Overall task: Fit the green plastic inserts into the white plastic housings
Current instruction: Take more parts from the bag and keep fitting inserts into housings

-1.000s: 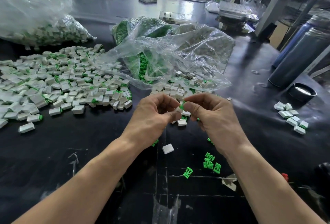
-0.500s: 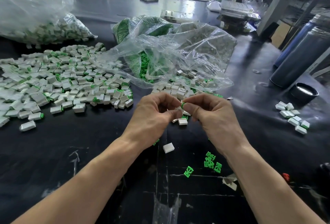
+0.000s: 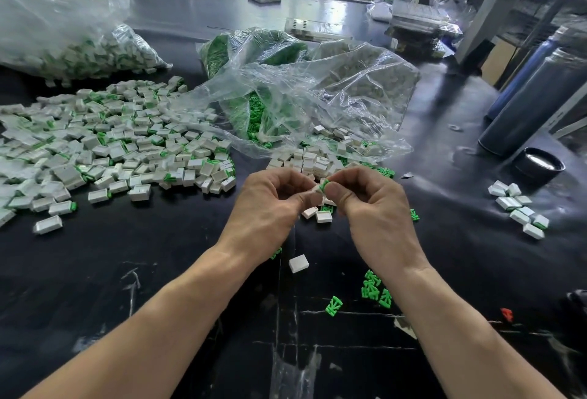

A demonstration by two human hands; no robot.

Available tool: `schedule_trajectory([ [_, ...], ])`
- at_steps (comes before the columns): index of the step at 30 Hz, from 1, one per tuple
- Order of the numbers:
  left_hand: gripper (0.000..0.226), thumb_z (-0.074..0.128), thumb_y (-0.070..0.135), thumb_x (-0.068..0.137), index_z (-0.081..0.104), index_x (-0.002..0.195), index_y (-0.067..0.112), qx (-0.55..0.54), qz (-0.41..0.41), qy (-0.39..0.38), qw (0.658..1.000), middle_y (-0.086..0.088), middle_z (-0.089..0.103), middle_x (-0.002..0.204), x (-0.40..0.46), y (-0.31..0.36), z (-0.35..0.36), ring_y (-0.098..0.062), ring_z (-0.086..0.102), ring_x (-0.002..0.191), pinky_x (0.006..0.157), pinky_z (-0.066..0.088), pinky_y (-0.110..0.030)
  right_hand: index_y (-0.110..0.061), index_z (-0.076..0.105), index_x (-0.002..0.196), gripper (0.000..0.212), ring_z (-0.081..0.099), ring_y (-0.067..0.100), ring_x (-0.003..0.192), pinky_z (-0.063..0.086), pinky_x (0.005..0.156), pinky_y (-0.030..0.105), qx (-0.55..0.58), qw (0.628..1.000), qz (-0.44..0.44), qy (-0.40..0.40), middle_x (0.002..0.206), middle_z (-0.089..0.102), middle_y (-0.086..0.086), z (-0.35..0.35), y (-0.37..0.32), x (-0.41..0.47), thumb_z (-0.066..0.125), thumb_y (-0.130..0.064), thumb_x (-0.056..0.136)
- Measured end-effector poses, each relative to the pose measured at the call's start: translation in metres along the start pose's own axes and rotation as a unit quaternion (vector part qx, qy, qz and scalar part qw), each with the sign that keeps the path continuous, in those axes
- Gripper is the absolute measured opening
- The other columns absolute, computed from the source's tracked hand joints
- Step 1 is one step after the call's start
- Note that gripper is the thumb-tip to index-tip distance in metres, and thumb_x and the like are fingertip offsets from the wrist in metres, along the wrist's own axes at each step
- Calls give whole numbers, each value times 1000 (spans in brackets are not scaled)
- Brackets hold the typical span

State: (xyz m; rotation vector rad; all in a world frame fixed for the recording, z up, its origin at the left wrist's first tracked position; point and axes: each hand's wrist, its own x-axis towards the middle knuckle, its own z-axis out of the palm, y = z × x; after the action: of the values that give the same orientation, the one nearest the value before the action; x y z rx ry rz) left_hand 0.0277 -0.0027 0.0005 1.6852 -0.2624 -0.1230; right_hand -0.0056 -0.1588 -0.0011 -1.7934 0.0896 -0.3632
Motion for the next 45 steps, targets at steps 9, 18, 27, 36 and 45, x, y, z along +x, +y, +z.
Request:
schedule_trajectory([
  [9, 10, 81, 5, 83, 75, 79, 12, -74, -30, 48, 996, -1, 75, 74, -3, -6, 10, -10, 65, 66, 64, 56, -25, -19, 71, 84, 18, 56, 9, 58, 47, 53, 25, 57, 998, 14, 20, 70, 67, -2, 9, -2, -7, 71, -5, 95],
  [18, 14, 77, 3, 86, 74, 79, 15, -74, -22, 30, 997, 1, 74, 74, 1, -10, 8, -10, 64, 68, 63, 54, -23, -20, 72, 78, 27, 59, 13, 59, 52, 50, 25, 121, 992, 44, -4, 70, 69, 3, 10, -2, -7, 68, 0, 96],
  [27, 12, 76, 13, 91, 75, 88, 25, -43, -6, -12, 999, -1, 75, 82, 1, -8, 2, -7, 66, 73, 70, 58, -24, -9, 70, 92, 17, 59, 17, 58, 51, 46, 28, 172, 981, 85, -35, 85, 75, 15, 2, -1, -1, 66, -23, 101],
  [36, 9, 75, 12, 91, 72, 98, 18, -84, 3, -59, 995, 4, 72, 78, -3, -3, 4, -6, 66, 73, 71, 55, -17, -12, 67, 91, 24, 58, 17, 53, 46, 40, 27, 194, 972, 118, -67, 74, 64, 8, 0, 9, 5, 65, -35, 98],
  [45, 6, 71, 10, 94, 69, 100, 11, -73, 56, -59, 994, 6, 68, 73, -7, 0, 6, -1, 63, 66, 66, 48, -10, -9, 63, 94, 63, 50, 20, 45, 38, 38, 25, 195, 957, 181, -113, 67, 61, 10, 1, 6, 4, 49, -71, 91],
])
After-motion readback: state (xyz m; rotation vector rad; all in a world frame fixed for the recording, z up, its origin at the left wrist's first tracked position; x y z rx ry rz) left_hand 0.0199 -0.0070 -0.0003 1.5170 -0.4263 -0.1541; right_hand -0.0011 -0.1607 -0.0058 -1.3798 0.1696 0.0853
